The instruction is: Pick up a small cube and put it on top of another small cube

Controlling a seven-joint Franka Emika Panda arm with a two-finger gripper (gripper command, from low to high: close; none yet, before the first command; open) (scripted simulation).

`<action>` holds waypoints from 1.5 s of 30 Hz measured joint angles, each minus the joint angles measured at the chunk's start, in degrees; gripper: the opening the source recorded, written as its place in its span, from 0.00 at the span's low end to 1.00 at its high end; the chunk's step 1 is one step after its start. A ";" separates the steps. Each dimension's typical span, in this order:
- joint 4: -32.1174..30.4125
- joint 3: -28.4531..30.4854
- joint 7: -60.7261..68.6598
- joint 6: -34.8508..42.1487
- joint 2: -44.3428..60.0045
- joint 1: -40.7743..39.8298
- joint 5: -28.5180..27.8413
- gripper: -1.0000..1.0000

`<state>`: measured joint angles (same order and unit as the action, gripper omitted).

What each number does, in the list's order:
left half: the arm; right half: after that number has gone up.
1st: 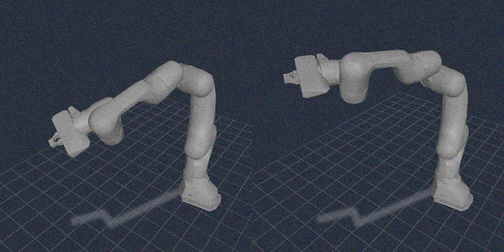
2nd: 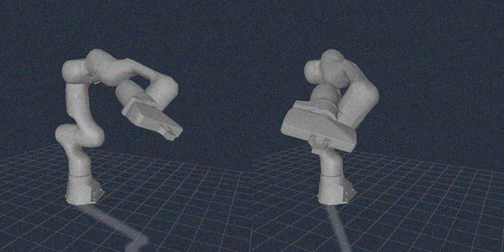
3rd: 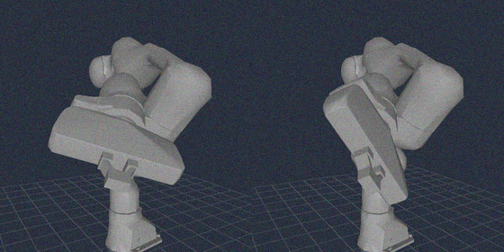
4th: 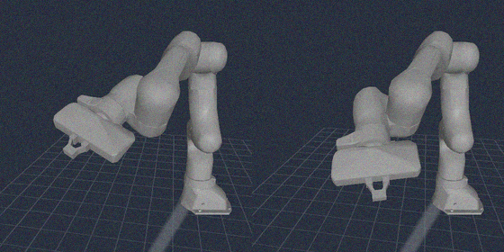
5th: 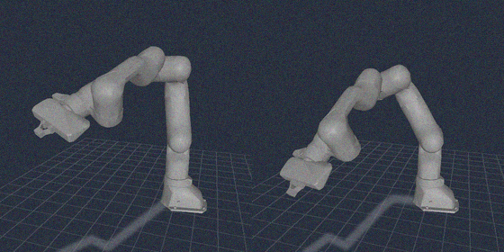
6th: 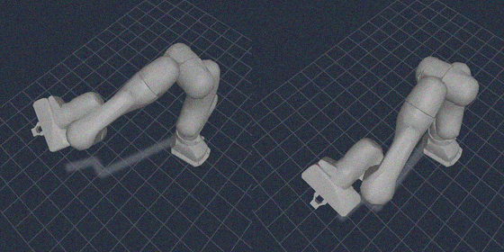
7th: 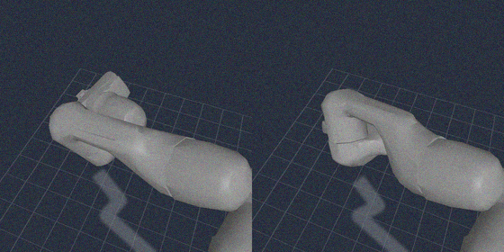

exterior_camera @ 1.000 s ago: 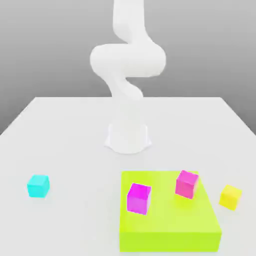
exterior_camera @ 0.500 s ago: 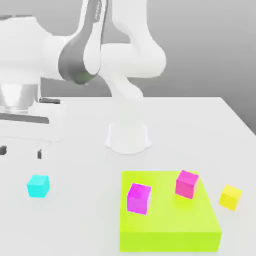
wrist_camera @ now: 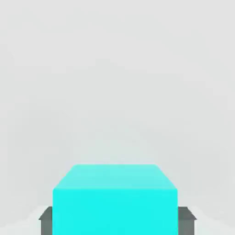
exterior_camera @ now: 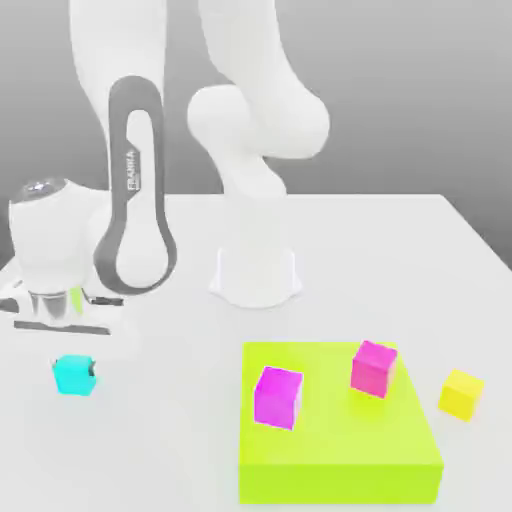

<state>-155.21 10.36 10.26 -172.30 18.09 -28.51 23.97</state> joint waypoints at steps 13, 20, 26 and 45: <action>4.20 5.37 -10.89 10.35 -8.97 13.23 -20.35 0.00; 11.26 -6.71 -4.75 12.64 -6.48 24.10 -25.04 0.00; 13.15 -16.10 1.07 14.79 -7.03 32.09 -27.98 0.00; 6.50 -28.20 12.27 11.73 -5.16 50.65 -35.99 1.00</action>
